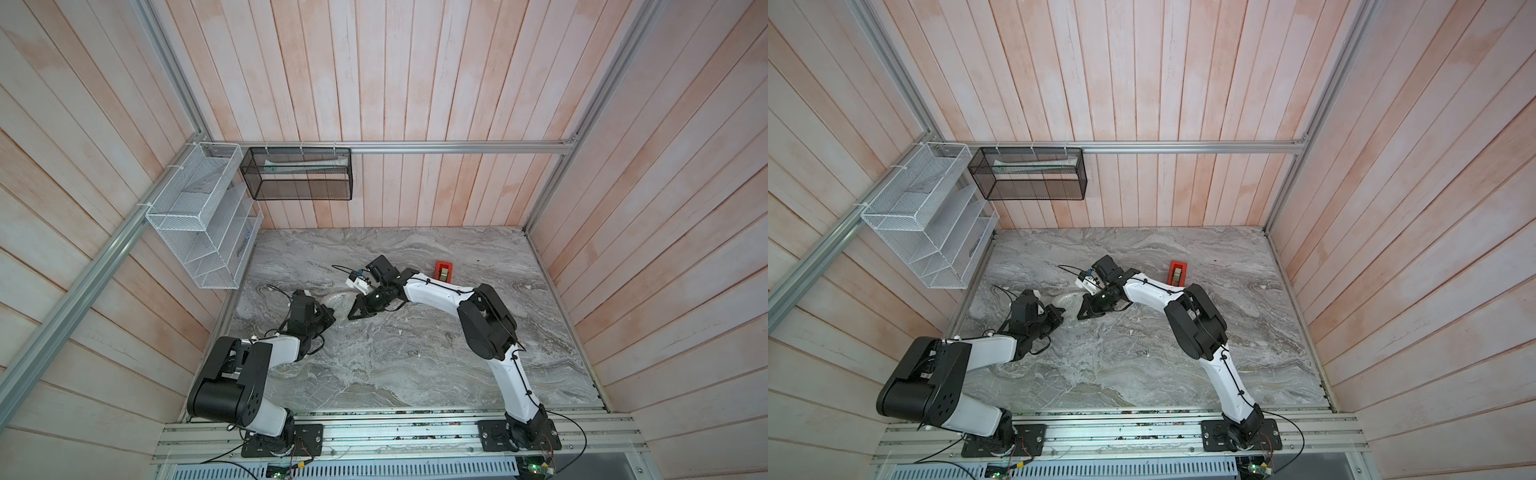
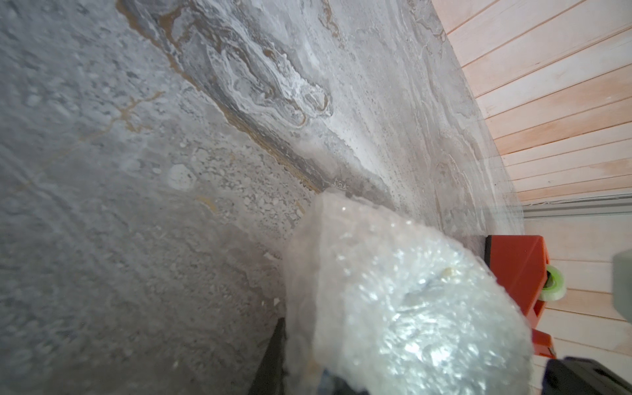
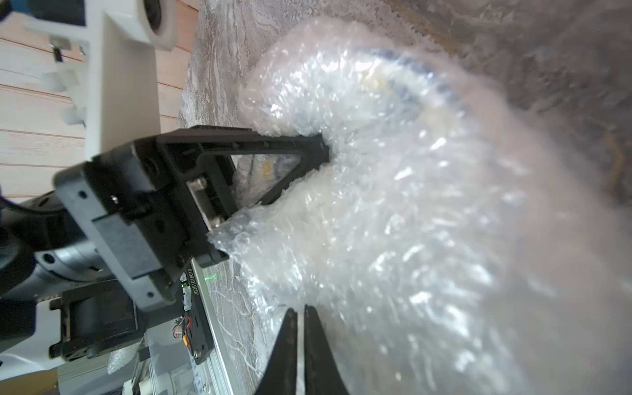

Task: Wrap bowls in bubble wrap
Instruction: Wrap the bowl in bubble wrap, then tear off the tape using the Tape Cutter.

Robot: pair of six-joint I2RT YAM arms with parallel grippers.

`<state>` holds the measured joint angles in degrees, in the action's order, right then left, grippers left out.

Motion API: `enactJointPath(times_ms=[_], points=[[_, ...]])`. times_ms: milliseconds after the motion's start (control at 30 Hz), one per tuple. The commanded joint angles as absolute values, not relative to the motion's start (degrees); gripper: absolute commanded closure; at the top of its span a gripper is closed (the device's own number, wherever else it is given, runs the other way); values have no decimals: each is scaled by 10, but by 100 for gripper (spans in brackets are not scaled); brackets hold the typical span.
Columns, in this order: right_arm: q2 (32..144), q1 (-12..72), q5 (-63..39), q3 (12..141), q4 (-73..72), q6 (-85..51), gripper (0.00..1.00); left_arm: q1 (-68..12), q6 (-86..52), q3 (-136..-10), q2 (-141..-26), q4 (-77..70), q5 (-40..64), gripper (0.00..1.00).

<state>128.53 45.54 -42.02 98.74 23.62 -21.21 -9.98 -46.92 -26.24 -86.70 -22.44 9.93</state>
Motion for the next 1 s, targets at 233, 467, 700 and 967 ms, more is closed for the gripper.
enactJointPath(times_ms=[233, 467, 700, 967], points=[[1108, 347, -486, 824, 68, -325, 74, -89, -415, -287, -861, -291, 110, 91], [993, 217, -426, 668, 15, -384, 68, -89, -388, -301, -876, -260, 143, 91], [934, 100, -348, 604, 66, -379, 62, -89, -351, -315, -880, -218, 169, 91], [968, 57, -332, 615, 109, -370, 59, -88, -336, -320, -883, -190, 192, 91]])
